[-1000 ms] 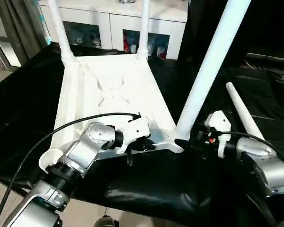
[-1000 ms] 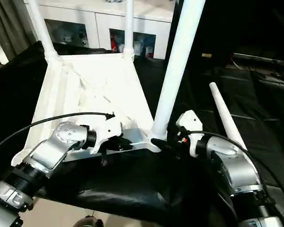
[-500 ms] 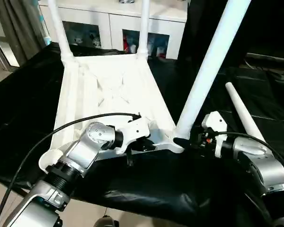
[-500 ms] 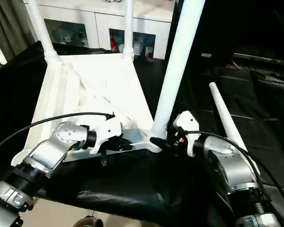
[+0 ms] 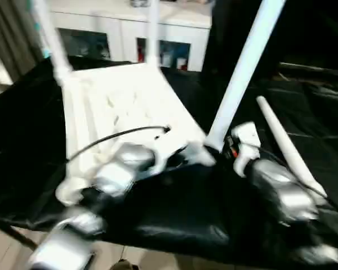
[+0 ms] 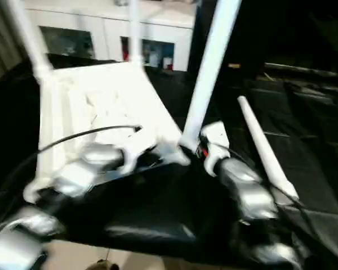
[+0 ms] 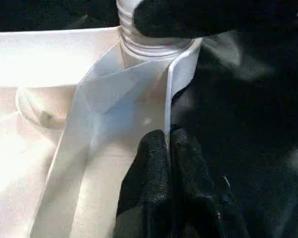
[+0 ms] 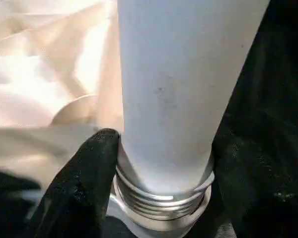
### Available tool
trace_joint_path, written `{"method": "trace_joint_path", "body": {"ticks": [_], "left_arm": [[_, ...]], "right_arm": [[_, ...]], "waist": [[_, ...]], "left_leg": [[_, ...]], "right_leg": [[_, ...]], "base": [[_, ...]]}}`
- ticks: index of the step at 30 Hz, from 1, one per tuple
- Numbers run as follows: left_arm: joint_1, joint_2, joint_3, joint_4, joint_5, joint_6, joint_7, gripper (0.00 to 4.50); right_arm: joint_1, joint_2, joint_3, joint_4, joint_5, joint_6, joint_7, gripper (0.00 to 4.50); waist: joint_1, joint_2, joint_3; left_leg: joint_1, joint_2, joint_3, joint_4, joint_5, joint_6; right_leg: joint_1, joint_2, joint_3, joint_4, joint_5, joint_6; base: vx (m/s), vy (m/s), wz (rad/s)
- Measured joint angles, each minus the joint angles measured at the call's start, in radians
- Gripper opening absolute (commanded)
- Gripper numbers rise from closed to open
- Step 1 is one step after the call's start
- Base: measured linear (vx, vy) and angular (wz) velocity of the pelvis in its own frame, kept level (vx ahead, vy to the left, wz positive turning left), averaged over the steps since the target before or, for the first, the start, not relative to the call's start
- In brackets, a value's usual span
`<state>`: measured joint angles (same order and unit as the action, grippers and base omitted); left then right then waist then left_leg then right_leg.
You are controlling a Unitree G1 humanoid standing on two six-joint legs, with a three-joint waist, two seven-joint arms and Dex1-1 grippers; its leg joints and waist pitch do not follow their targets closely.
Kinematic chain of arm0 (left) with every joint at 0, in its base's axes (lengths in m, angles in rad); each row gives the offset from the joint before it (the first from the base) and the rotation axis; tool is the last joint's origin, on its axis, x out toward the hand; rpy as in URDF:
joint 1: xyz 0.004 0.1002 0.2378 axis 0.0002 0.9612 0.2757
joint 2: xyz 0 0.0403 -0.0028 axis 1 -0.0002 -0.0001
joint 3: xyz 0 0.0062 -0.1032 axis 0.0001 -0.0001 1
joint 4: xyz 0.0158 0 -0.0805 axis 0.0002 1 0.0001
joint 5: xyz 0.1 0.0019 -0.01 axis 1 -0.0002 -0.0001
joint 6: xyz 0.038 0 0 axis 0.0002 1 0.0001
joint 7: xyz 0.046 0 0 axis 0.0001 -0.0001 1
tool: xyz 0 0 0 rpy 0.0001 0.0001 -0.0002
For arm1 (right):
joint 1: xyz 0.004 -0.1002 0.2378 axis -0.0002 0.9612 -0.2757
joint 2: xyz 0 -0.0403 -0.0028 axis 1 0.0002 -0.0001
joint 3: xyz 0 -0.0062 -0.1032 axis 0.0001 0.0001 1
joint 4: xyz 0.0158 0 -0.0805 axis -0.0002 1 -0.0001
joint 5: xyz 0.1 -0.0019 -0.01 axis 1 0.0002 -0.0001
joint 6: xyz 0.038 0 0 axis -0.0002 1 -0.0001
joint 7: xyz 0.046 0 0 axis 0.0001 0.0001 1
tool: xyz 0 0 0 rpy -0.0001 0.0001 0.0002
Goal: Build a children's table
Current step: Rotate leg to tighten
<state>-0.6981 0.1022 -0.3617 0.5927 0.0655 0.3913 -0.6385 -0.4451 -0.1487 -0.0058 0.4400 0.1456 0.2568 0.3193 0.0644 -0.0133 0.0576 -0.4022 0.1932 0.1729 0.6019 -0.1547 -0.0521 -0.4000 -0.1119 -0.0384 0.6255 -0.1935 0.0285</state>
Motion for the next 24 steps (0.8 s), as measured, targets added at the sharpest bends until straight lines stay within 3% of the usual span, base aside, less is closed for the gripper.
{"method": "trace_joint_path", "body": {"ticks": [5, 6, 12, 18, 24], "left_arm": [[-0.013, -0.035, 0.002, 0.021, 0.02, 0.005, 0.047, 0.0], [-0.013, -0.035, 0.002, 0.021, 0.021, 0.004, 0.048, 0.0], [-0.013, -0.026, 0.001, 0.021, 0.027, -0.01, 0.045, 0.0], [-0.006, 0.015, 0.001, 0.016, 0.017, -0.055, -0.03, 0.0], [0.052, 0.117, -0.006, -0.058, -0.013, -0.14, -0.192, 0.0]], "right_arm": [[-0.038, 0.046, -0.014, 0.038, -0.021, 0.002, -0.083, 2.62], [-0.038, 0.05, -0.019, 0.038, -0.022, 0.0, -0.085, 3.17], [-0.048, 0.057, -0.027, 0.038, -0.01, 0.015, -0.074, 3.74], [-0.015, -0.061, 0.008, -0.049, 0.012, 0.085, 0.108, 3.74], [0.104, -0.27, 0.104, -0.207, 0.028, 0.105, 0.414, 3.74]], "waist": [[-0.009, -0.001, -0.001], [-0.009, -0.001, -0.001], [-0.012, -0.001, -0.001], [-0.007, 0.0, 0.0], [0.004, 0.001, 0.0]], "left_leg": [[0.0, 0.0, -0.001, -0.001, 0.0, 0.0], [0.0, 0.0, -0.001, -0.001, 0.0, 0.0], [0.0, 0.0, -0.001, -0.001, 0.0, 0.0], [-0.002, 0.0, 0.0, -0.005, 0.0, 0.0], [-0.003, 0.001, 0.0, -0.006, 0.0, 0.0]], "right_leg": [[0.0, 0.0, -0.001, -0.001, 0.003, 0.001], [0.0, 0.0, -0.001, -0.001, 0.004, 0.003], [-0.001, 0.001, -0.001, -0.005, 0.007, 0.004], [-0.001, 0.001, -0.001, -0.015, 0.017, -0.002], [-0.002, 0.002, -0.001, -0.016, 0.015, 0.001]], "base": [[0.0, 0.0, 0.0], [0.0, 0.0, 0.0], [0.0, 0.0, 0.0], [0.0, 0.0, 0.0], [0.0, 0.0, 0.0]]}}
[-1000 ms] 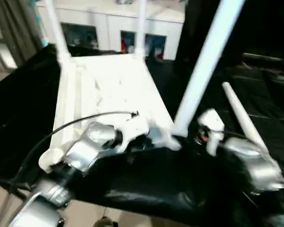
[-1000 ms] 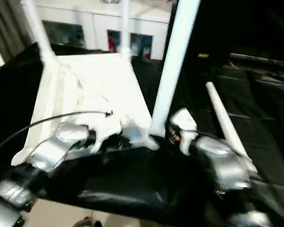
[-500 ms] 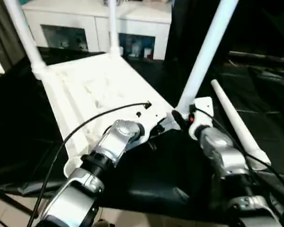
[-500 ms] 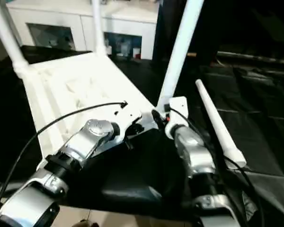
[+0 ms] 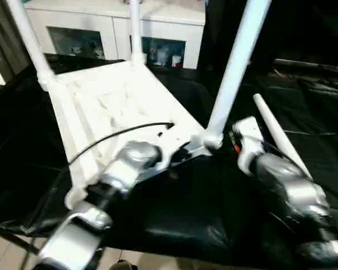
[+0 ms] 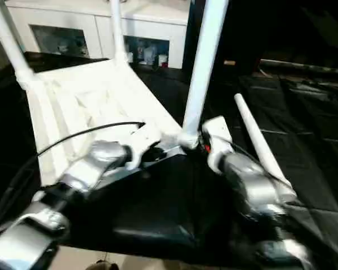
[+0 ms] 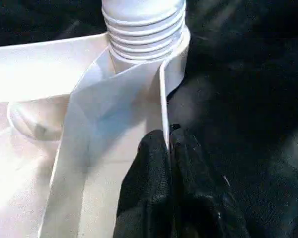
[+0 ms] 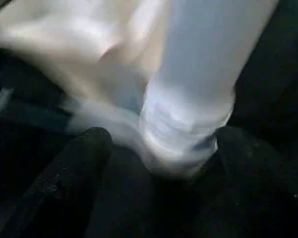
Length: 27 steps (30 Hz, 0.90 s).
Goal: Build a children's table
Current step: Rotate leg to tighten
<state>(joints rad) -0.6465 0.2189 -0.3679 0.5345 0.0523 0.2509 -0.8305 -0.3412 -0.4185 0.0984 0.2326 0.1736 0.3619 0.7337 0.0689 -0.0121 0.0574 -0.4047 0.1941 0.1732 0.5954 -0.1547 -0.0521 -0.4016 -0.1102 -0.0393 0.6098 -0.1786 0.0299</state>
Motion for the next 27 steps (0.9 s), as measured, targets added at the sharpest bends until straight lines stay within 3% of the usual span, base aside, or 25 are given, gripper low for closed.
{"method": "trace_joint_path", "body": {"ticks": [4, 9, 15, 27], "left_arm": [[0.032, 0.057, -0.008, -0.056, -0.018, -0.019, -0.092, 0.0], [0.067, 0.09, -0.03, -0.125, -0.033, -0.019, -0.179, 0.0], [0.081, 0.099, -0.035, -0.147, -0.036, -0.02, -0.193, 0.0], [0.087, 0.11, -0.034, -0.159, -0.037, -0.019, -0.207, 0.0]], "right_arm": [[0.017, -0.018, 0.013, -0.022, 0.018, 0.008, 0.065, 3.74], [0.0, -0.024, 0.021, -0.027, 0.027, 0.01, 0.097, 3.74], [-0.01, -0.024, 0.027, -0.029, 0.031, 0.002, 0.128, 3.74], [-0.01, -0.032, 0.029, -0.028, 0.027, -0.003, 0.147, 2.79]], "waist": [[0.005, 0.002, 0.001], [0.029, 0.002, 0.001], [0.029, 0.002, 0.001], [0.029, 0.002, 0.001]], "left_leg": [[0.0, 0.0, 0.001, 0.0, 0.0, 0.0], [-0.001, 0.0, 0.004, 0.0, 0.0, 0.0], [0.0, 0.0, 0.004, 0.0, 0.0, 0.0], [0.0, 0.0, 0.004, -0.001, 0.0, 0.0]], "right_leg": [[-0.001, 0.0, 0.0, 0.0, 0.0, 0.0], [0.0, -0.002, 0.002, 0.0, 0.0, 0.0], [-0.001, -0.002, 0.002, 0.001, 0.0, 0.0], [-0.001, -0.002, 0.002, 0.001, 0.0, 0.0]], "base": [[0.0, 0.0, 0.0], [0.0, 0.0, 0.0], [0.0, 0.0, 0.0], [0.0, 0.0, 0.0]]}}
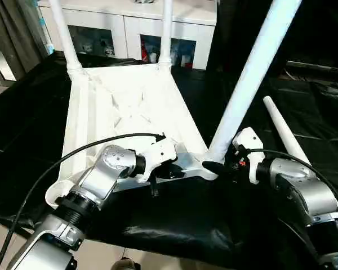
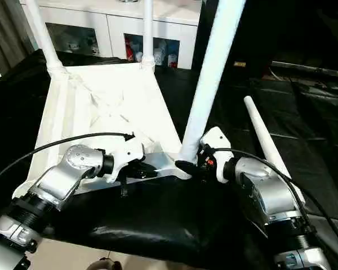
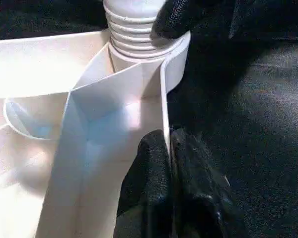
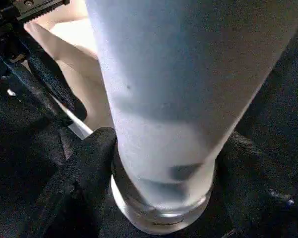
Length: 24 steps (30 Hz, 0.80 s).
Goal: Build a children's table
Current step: Rotate leg to tighten
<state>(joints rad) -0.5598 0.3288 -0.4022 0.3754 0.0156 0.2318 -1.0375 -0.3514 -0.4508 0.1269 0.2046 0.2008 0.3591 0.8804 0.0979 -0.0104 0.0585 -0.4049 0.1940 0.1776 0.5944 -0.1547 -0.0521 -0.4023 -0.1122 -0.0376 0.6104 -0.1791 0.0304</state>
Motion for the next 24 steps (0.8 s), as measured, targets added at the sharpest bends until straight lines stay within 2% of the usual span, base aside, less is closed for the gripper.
{"method": "trace_joint_path", "body": {"ticks": [9, 16, 19, 21, 24], "left_arm": [[0.0, -0.017, 0.011, 0.004, 0.001, 0.028, 0.033, 0.0], [-0.089, -0.166, 0.054, 0.17, 0.028, 0.099, 0.272, 0.0], [-0.125, -0.226, 0.078, 0.234, 0.029, 0.128, 0.352, 0.0], [-0.145, -0.259, 0.085, 0.265, 0.029, 0.139, 0.389, 0.0], [-0.156, -0.272, 0.092, 0.283, 0.03, 0.14, 0.412, 0.0]], "right_arm": [[0.0, 0.026, -0.009, 0.021, -0.003, -0.014, -0.047, 2.67], [-0.072, 0.223, -0.121, 0.151, -0.025, 0.019, -0.422, 2.66], [-0.112, 0.292, -0.148, 0.195, -0.049, 0.024, -0.559, 2.66], [-0.134, 0.331, -0.161, 0.224, -0.056, 0.016, -0.627, 2.66], [-0.156, 0.362, -0.172, 0.259, -0.067, -0.006, -0.679, 2.66]], "waist": [[-0.003, 0.0, 0.0], [-0.025, -0.004, -0.001], [-0.038, -0.004, -0.002], [-0.04, -0.004, -0.002], [-0.045, -0.004, -0.002]], "left_leg": [[0.001, 0.0, 0.0, 0.0, 0.0, 0.0], [0.003, 0.0, -0.001, 0.0, 0.0, 0.0], [0.003, -0.001, -0.002, 0.0, 0.0, 0.0], [0.003, -0.001, -0.002, 0.0, 0.0, 0.0], [0.002, -0.001, -0.003, 0.0, 0.0, 0.0]], "right_leg": [[0.0, 0.0, 0.0, 0.0, 0.0, 0.0], [0.0, 0.0, 0.0, 0.0, -0.002, 0.003], [0.0, 0.0, -0.001, 0.0, -0.002, 0.003], [0.0, 0.0, -0.001, -0.001, -0.002, 0.004], [-0.001, 0.0, -0.002, -0.001, -0.002, 0.004]], "base": [[0.0, 0.0, 0.0], [0.0, 0.0, 0.0], [0.0, 0.0, 0.0], [0.0, 0.0, 0.0], [0.0, 0.0, 0.0]]}}
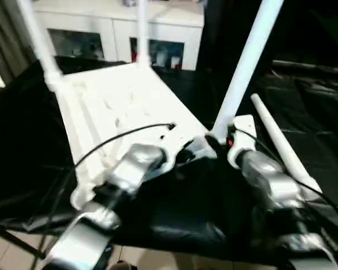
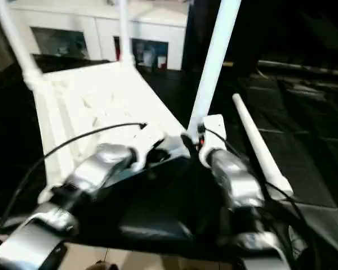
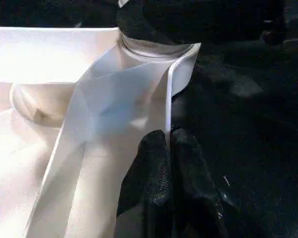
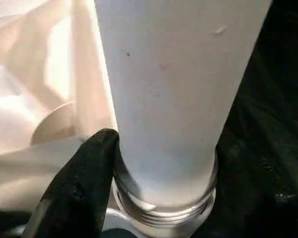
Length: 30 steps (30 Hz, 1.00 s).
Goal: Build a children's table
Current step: Rotate leg to tighten
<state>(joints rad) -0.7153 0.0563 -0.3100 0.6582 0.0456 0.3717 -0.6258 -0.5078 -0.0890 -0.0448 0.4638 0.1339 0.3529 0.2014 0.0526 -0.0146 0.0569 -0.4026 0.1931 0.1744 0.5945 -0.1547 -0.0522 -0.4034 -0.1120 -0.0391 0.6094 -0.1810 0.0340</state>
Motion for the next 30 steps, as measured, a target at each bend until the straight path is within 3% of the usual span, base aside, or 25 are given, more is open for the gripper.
{"method": "trace_joint_path", "body": {"ticks": [2, 4, 6, 10, 15, 22, 30], "left_arm": [[0.0, -0.001, 0.0, 0.0, 0.0, -0.002, 0.0, 0.0], [0.0, 0.0, 0.0, 0.0, 0.0, -0.006, 0.0, 0.0], [0.0, 0.002, 0.0, 0.0, 0.0, -0.013, 0.0, 0.0], [0.0, 0.025, -0.001, 0.0, 0.0, -0.044, -0.028, 0.0], [0.004, 0.06, -0.003, -0.008, 0.0, -0.08, -0.09, 0.0], [0.074, 0.171, -0.023, -0.11, -0.017, -0.15, -0.266, 0.0], [0.109, 0.216, -0.044, -0.177, -0.018, -0.159, -0.343, 0.0]], "right_arm": [[0.0, 0.001, 0.0, 0.007, -0.001, -0.016, 0.0, 2.66], [-0.001, 0.001, -0.001, 0.009, -0.001, -0.023, 0.001, 3.22], [-0.001, 0.003, -0.004, 0.01, 0.004, -0.031, 0.01, 3.45], [0.002, -0.035, 0.001, 0.008, 0.015, -0.031, 0.101, 3.45], [0.039, -0.129, 0.042, -0.061, 0.025, -0.008, 0.245, 3.45], [0.148, -0.355, 0.143, -0.23, 0.029, 0.018, 0.56, 3.45], [0.153, -0.36, 0.153, -0.235, 0.049, 0.015, 0.617, 3.45]], "waist": [[-0.001, 0.0, 0.0], [-0.001, 0.0, 0.0], [-0.002, 0.0, 0.0], [-0.004, 0.0, 0.0], [0.006, 0.001, 0.001], [0.021, 0.002, 0.001], [0.038, 0.002, 0.002]], "left_leg": [[0.0, 0.0, 0.0, 0.0, 0.0, 0.0], [0.0, 0.0, 0.0, 0.0, 0.0, 0.0], [0.0, 0.0, 0.0, 0.0, 0.0, 0.0], [-0.002, 0.0, 0.0, -0.002, 0.0, 0.0], [-0.002, 0.001, 0.001, -0.004, 0.0, 0.0], [-0.002, 0.001, 0.002, -0.004, 0.0, 0.0], [-0.002, 0.001, 0.004, -0.004, 0.0, 0.0]], "right_leg": [[0.0, 0.0, 0.0, 0.0, 0.0, 0.0], [0.0, 0.0, 0.0, 0.0, 0.0, 0.0], [0.0, 0.0, 0.0, 0.0, 0.0, 0.0], [-0.003, 0.0, 0.0, 0.0, 0.004, -0.004], [-0.003, 0.001, 0.0, 0.0, 0.003, -0.003], [-0.004, 0.001, 0.0, -0.002, 0.0, -0.001], [-0.003, 0.0, 0.002, 0.0, 0.001, -0.002]], "base": [[0.0, 0.0, 0.0], [0.0, 0.0, 0.0], [0.0, 0.0, 0.0], [0.0, 0.0, 0.0], [0.0, 0.0, 0.0], [0.0, 0.0, 0.0], [0.0, 0.0, 0.0]]}}
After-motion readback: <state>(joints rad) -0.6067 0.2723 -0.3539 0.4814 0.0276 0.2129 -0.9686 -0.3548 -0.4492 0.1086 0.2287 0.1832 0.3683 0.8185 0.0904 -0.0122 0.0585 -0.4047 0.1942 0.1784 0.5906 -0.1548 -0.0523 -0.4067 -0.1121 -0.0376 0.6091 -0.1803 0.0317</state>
